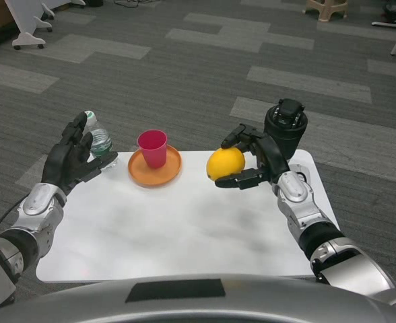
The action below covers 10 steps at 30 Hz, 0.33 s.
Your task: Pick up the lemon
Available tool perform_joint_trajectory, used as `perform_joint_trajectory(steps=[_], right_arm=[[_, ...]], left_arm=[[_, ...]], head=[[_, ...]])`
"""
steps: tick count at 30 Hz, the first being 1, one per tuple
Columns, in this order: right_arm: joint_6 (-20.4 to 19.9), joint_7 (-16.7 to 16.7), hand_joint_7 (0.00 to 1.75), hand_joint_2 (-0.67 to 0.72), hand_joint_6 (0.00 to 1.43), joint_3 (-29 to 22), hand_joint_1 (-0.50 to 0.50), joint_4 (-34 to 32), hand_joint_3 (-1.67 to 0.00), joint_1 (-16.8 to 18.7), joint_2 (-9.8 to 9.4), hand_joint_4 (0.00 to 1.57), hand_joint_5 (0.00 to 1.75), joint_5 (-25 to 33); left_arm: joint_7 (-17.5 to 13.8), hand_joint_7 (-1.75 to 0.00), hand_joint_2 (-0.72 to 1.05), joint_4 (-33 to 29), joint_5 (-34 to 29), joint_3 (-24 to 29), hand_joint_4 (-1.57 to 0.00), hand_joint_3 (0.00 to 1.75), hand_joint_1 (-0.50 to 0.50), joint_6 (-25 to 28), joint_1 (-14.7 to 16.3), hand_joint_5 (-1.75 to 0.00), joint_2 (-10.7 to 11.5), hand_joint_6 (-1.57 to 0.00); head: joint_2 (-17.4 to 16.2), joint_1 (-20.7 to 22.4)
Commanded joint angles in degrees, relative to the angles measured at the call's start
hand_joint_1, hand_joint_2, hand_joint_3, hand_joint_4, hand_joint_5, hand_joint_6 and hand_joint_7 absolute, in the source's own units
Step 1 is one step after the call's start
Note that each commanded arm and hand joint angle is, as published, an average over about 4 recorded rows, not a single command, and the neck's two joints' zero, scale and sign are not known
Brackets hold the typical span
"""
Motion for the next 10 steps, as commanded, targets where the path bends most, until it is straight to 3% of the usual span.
perform_joint_trajectory(steps=[1, 10], right_arm=[[-0.7, -0.2, 1.47, -0.41, 1.06, -0.9, 0.33, -0.4, -0.48, 0.4, 0.27, 0.96, 1.75, 0.7], [-0.7, -0.2, 1.33, -0.35, 0.83, -1.5, 0.38, -0.5, -0.56, 0.5, 0.40, 0.88, 1.75, 0.7]], left_arm=[[-0.1, 0.00, 0.78, -0.6, 0.1, 1.0, 0.00, 0.09, 0.50, -0.5, -0.8, 0.00, -0.1, 0.00], [-0.1, 0.00, 0.78, -0.6, 0.2, 1.2, 0.00, 0.09, 0.50, -0.6, -0.8, 0.00, -0.1, 0.00]], head=[[-0.2, -0.1], [-0.7, -0.6]])
